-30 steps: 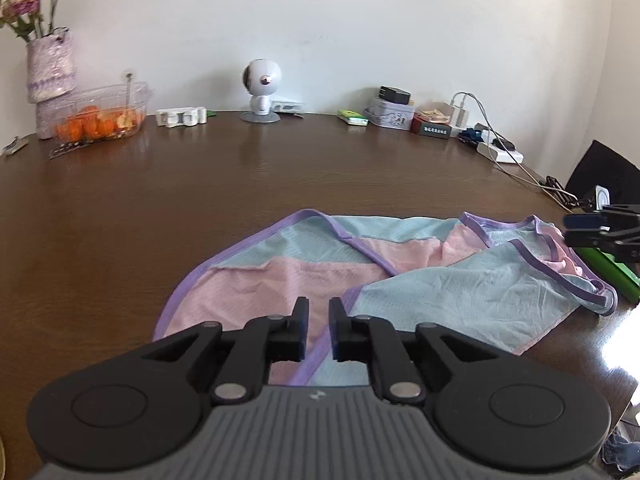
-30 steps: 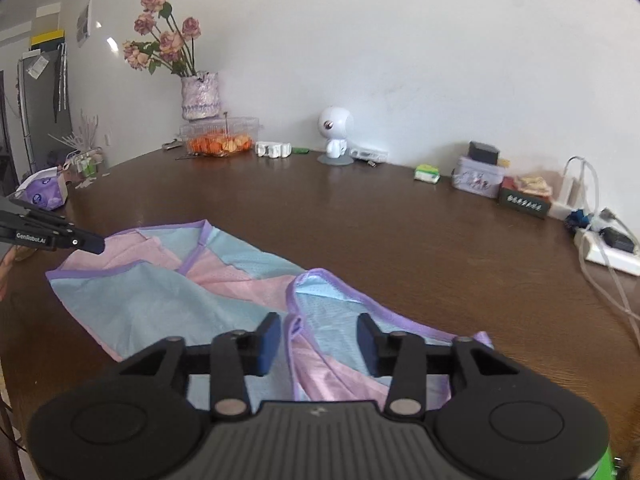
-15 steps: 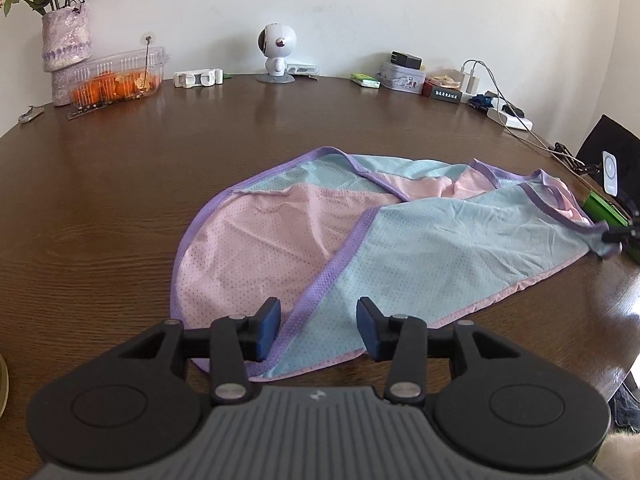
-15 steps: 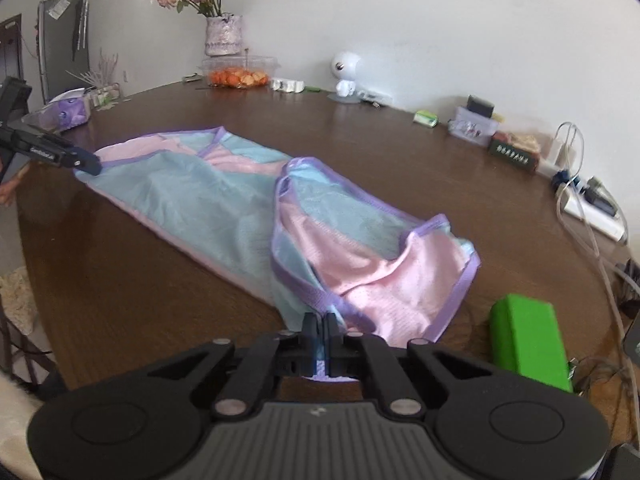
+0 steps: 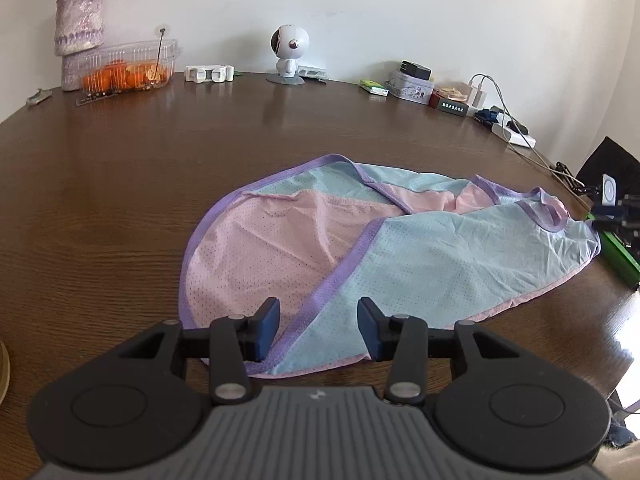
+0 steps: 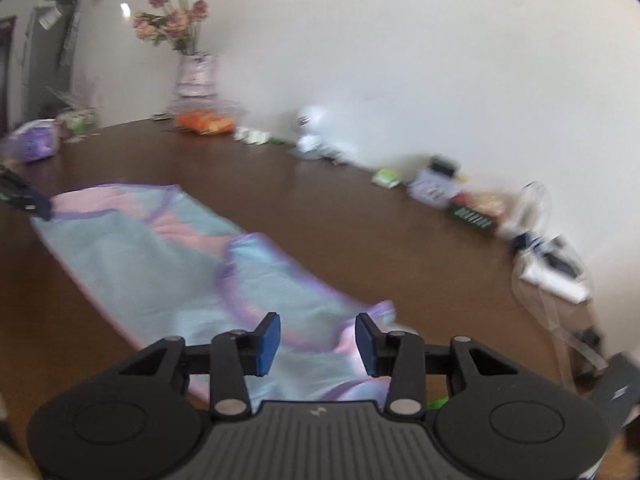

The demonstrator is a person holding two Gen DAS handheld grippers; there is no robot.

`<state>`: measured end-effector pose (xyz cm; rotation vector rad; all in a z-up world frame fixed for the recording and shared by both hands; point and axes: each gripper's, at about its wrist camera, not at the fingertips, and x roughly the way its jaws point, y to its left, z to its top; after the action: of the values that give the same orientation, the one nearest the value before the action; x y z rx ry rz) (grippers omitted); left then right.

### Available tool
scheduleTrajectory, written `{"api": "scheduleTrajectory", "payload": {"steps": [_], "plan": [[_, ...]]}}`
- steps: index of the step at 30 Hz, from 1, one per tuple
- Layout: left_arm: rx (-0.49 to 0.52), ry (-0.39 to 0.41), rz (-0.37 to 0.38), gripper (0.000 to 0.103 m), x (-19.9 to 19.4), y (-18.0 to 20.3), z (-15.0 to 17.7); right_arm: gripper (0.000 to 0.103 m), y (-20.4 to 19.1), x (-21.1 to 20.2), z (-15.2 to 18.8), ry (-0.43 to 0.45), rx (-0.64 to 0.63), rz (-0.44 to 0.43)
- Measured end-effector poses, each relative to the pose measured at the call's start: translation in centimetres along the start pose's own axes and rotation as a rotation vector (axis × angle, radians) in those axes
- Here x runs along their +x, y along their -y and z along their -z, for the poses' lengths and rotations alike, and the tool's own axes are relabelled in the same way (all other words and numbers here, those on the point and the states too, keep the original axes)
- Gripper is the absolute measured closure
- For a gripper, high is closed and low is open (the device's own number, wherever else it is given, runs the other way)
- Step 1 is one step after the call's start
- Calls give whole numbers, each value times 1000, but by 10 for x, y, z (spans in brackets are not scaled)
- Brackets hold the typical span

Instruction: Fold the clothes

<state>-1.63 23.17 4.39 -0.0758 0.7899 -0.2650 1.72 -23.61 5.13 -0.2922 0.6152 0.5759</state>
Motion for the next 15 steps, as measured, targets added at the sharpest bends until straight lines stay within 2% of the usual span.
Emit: {"api": "scheduleTrajectory", "payload": {"steps": [1,2,5,7,9,10,11,12,14,15], "plan": [[13,-7,-4,60,2,1,1,87,-1,3,8,-22,3,3],[29,-11,-9,60,3,3,3,88,-2,6,16,-43,8,12],[37,-9,-7,60,1,2,5,90,17,5,34,-87,135,68],[10,-5,22,60,-3,-3,3,84,17,-6,30,-56,180,79],[-10,14,57,60,-4,-7,0,84,5,-8,16,13,188,33],[-16,14,71,61,-2,-8,-2,79,-1,-9,9,48,191,8],[-15,5,80,64,0,-8,-3,73,-9,-1,2,51,184,-23],[-10,-6,84,73,3,-7,-3,71,-18,8,-6,51,176,-54],[0,-30,83,83,7,-6,-3,72,-35,28,-11,21,121,-27],[5,-37,71,83,7,-6,-1,72,-43,37,-13,9,87,0]]}}
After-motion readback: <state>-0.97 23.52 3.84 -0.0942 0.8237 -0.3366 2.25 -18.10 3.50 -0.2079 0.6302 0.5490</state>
